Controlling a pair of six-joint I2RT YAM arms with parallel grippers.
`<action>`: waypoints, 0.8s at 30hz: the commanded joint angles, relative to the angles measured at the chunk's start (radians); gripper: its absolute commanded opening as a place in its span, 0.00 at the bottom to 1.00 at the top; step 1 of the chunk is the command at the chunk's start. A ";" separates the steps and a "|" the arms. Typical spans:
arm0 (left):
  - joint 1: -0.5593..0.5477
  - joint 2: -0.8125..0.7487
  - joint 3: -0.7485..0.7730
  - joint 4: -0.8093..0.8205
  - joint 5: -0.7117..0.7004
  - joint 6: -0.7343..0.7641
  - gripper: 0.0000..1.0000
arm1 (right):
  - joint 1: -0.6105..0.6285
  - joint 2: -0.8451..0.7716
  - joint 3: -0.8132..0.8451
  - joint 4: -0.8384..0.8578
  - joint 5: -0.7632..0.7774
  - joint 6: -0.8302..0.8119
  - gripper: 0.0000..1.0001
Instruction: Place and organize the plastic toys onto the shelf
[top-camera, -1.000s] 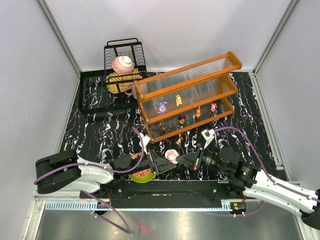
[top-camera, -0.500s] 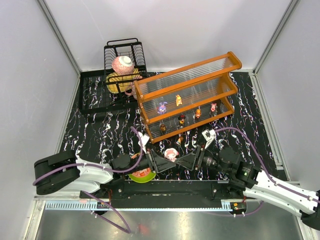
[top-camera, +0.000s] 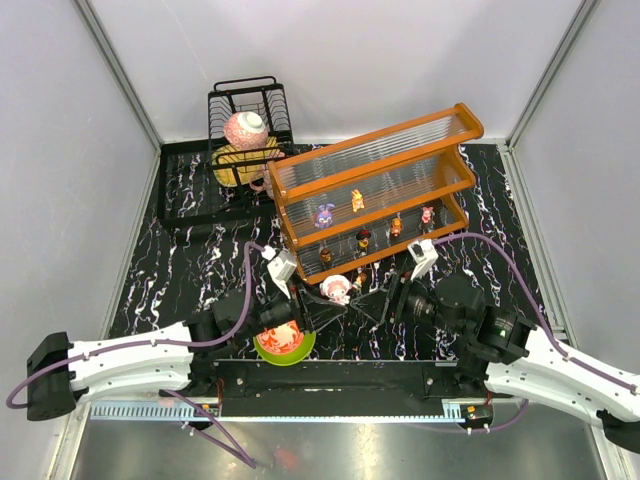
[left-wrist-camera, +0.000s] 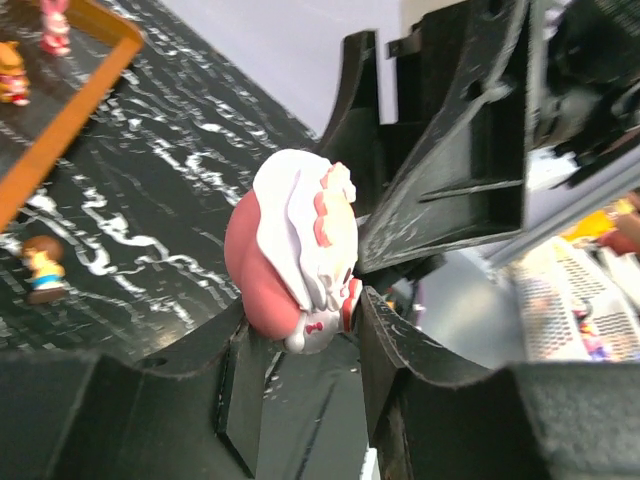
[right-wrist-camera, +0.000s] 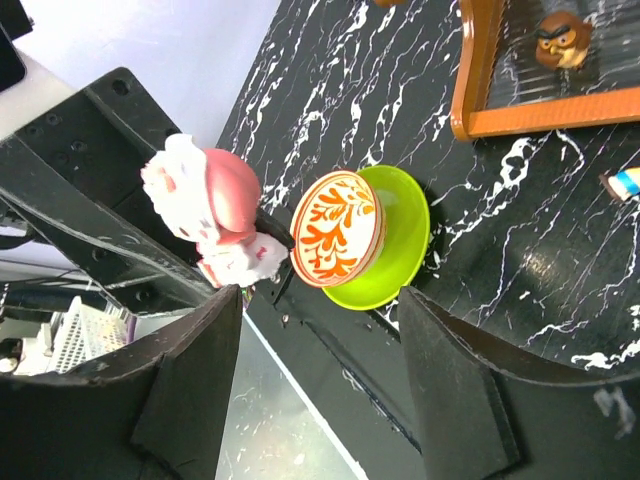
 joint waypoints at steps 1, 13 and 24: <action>-0.007 -0.028 0.088 -0.332 -0.121 0.169 0.00 | 0.002 0.038 0.099 -0.034 0.090 -0.074 0.69; -0.008 0.018 0.120 -0.357 -0.147 0.175 0.00 | 0.002 0.209 0.220 -0.033 0.133 -0.115 0.89; -0.028 0.057 0.166 -0.386 -0.214 0.217 0.00 | 0.002 0.315 0.200 0.048 0.242 0.132 0.97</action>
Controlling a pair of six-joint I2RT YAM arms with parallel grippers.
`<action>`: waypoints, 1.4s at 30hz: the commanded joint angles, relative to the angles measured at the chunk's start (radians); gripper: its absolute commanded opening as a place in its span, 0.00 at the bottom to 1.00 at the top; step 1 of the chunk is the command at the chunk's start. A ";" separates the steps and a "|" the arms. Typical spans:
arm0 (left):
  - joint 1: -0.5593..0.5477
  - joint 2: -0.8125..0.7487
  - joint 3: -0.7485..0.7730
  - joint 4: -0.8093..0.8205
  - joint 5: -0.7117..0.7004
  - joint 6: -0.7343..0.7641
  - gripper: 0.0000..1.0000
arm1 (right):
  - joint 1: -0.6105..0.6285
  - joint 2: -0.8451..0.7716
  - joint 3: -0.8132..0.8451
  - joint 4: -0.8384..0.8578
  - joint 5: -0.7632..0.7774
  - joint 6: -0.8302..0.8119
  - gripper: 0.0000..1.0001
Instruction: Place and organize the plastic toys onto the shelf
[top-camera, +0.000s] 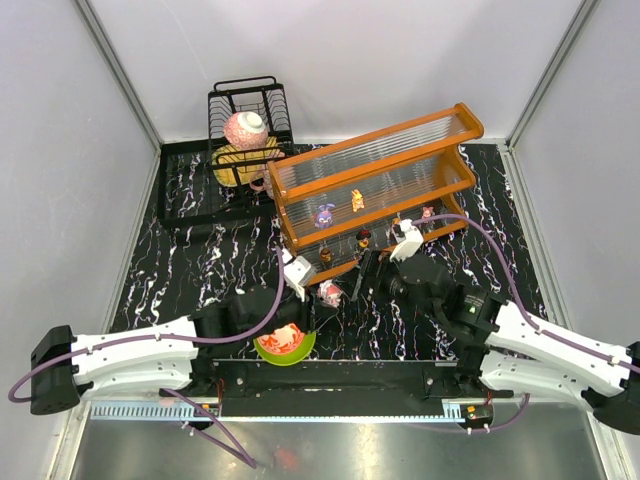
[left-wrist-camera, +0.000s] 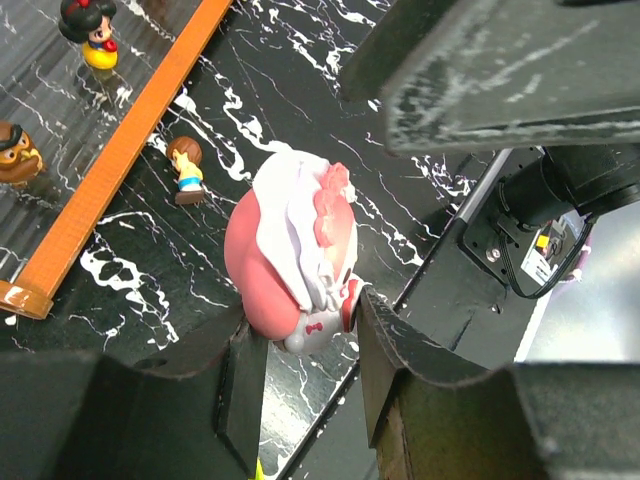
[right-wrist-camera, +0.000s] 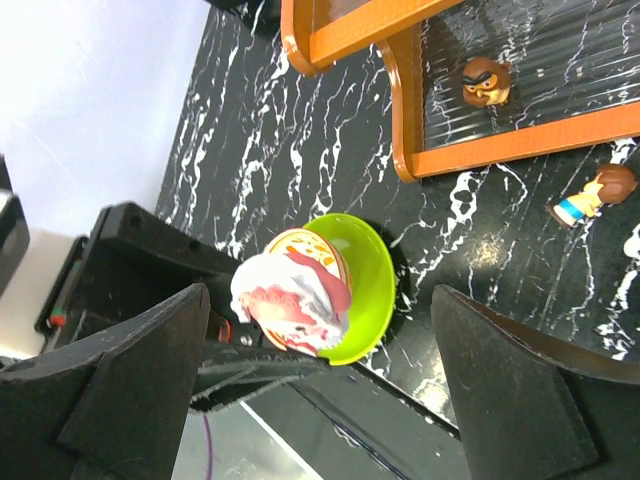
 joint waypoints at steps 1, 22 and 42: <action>-0.017 0.011 0.060 0.032 -0.054 0.034 0.00 | 0.002 0.042 0.008 0.102 0.069 0.110 0.97; -0.036 0.045 0.102 -0.009 -0.155 0.059 0.00 | 0.036 0.180 0.037 0.165 0.038 0.202 0.96; -0.043 0.039 0.100 -0.020 -0.184 0.062 0.00 | 0.039 0.208 0.011 0.241 -0.015 0.225 0.70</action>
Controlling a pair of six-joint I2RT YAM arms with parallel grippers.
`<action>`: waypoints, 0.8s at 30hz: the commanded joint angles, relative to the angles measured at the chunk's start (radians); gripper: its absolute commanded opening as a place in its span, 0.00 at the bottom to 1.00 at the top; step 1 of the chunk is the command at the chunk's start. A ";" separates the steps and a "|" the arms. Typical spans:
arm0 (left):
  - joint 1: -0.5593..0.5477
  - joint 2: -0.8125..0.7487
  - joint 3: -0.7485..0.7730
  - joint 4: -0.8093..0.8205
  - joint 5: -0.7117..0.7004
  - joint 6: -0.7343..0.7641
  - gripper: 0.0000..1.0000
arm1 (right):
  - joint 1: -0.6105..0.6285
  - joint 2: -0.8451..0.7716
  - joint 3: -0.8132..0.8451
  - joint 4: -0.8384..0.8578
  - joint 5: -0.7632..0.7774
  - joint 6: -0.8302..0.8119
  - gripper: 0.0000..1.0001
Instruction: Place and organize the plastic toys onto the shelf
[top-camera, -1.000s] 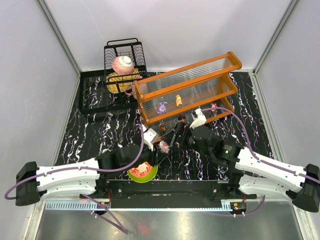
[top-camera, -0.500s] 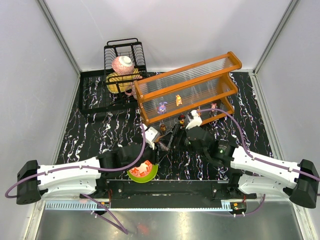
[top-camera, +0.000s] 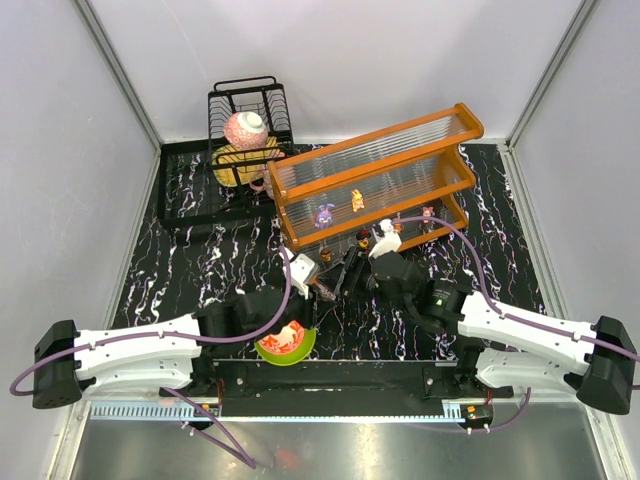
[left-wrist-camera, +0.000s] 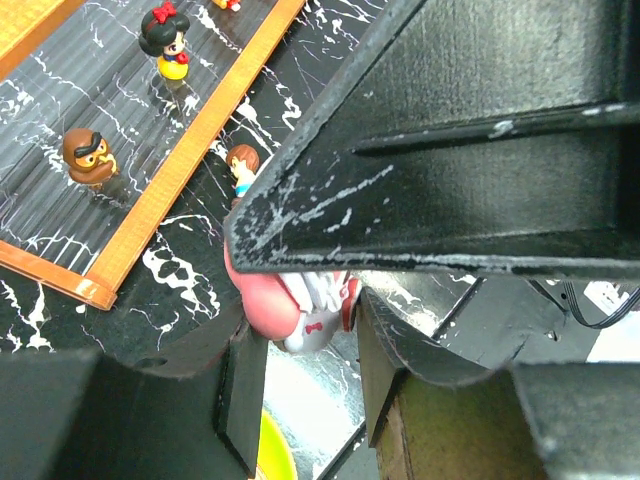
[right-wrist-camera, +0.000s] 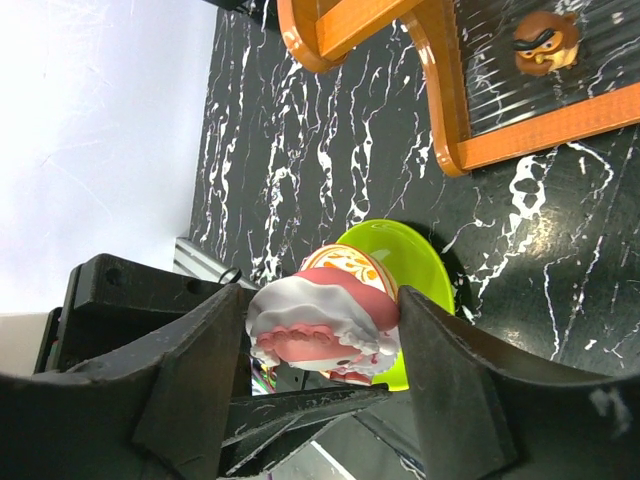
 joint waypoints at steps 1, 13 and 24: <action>-0.009 -0.005 0.050 0.028 -0.026 0.022 0.00 | 0.011 0.010 0.013 0.065 -0.028 0.026 0.73; -0.024 0.010 0.077 -0.012 -0.098 0.031 0.00 | 0.013 0.031 0.016 0.082 -0.041 0.047 0.76; -0.032 0.019 0.088 -0.024 -0.128 0.039 0.00 | 0.013 0.043 -0.007 0.156 -0.074 0.049 0.49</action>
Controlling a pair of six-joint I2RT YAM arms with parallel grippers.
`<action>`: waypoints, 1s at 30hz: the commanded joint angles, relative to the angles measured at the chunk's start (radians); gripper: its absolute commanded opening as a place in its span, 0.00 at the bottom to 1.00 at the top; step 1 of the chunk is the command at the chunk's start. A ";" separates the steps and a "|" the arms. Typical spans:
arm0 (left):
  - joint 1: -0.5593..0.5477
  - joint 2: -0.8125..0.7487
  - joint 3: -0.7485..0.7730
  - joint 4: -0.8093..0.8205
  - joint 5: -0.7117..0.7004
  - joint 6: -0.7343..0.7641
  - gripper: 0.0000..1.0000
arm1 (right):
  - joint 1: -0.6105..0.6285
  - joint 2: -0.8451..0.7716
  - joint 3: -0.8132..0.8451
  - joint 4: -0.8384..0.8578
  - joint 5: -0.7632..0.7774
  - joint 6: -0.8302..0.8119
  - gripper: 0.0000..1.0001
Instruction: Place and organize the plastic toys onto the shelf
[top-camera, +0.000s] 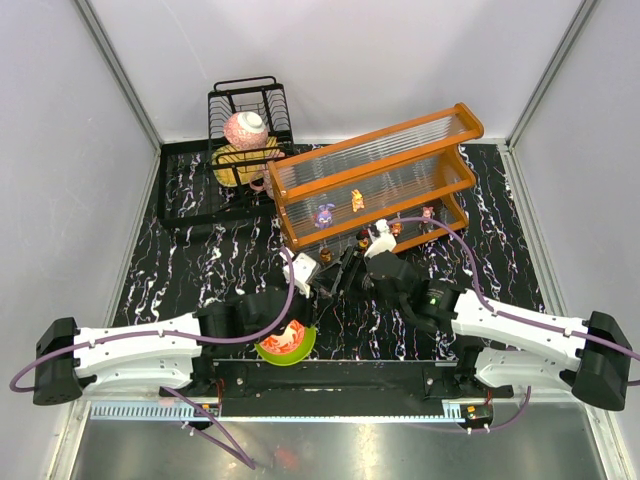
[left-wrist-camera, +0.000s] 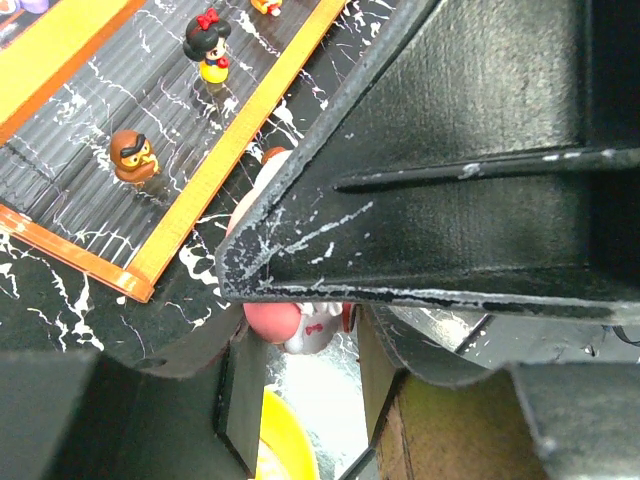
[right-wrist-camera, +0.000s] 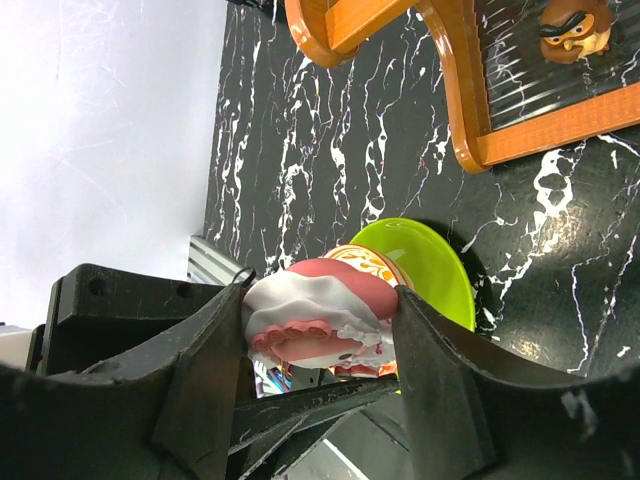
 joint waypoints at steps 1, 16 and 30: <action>-0.008 0.003 0.053 0.037 -0.036 0.022 0.00 | 0.012 0.001 -0.008 0.113 -0.047 0.010 0.46; -0.011 -0.078 -0.007 0.078 -0.004 0.012 0.93 | 0.011 -0.051 -0.065 0.146 -0.005 -0.022 0.00; -0.011 -0.525 -0.116 -0.126 -0.119 -0.069 0.99 | -0.219 -0.341 -0.045 -0.206 0.193 -0.397 0.00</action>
